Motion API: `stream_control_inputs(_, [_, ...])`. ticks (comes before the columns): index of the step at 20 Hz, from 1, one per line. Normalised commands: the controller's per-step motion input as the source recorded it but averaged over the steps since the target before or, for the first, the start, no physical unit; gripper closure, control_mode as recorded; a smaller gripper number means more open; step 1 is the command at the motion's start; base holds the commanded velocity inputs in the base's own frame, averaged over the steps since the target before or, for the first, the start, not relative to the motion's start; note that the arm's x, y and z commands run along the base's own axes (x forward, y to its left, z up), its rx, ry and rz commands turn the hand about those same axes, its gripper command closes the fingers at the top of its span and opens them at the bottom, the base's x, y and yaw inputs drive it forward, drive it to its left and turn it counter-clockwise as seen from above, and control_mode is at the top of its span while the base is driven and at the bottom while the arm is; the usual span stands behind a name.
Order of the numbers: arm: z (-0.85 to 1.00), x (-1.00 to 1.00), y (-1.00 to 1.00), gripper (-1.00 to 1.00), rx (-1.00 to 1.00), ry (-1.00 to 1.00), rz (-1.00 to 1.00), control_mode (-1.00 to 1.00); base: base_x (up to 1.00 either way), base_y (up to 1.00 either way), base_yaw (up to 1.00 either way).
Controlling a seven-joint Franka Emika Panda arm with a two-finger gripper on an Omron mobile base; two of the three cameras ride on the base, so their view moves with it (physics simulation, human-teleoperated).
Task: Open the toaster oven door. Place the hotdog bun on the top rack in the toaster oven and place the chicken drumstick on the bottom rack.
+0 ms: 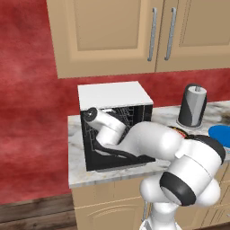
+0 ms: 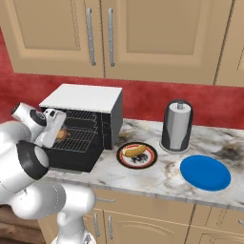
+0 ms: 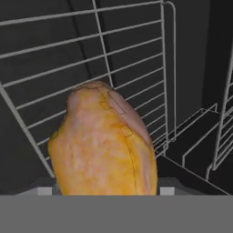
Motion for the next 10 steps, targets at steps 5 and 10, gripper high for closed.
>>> stream_control_inputs(5, [-0.35, 0.15, 0.04, 1.00, 0.00, -0.09, 0.01, -1.00, 0.00, 0.00, 0.00])
stream_control_inputs(10, [-0.27, 0.12, 0.00, 1.00, 0.00, -0.20, 0.01, -1.00, 0.00, 0.00, 0.00])
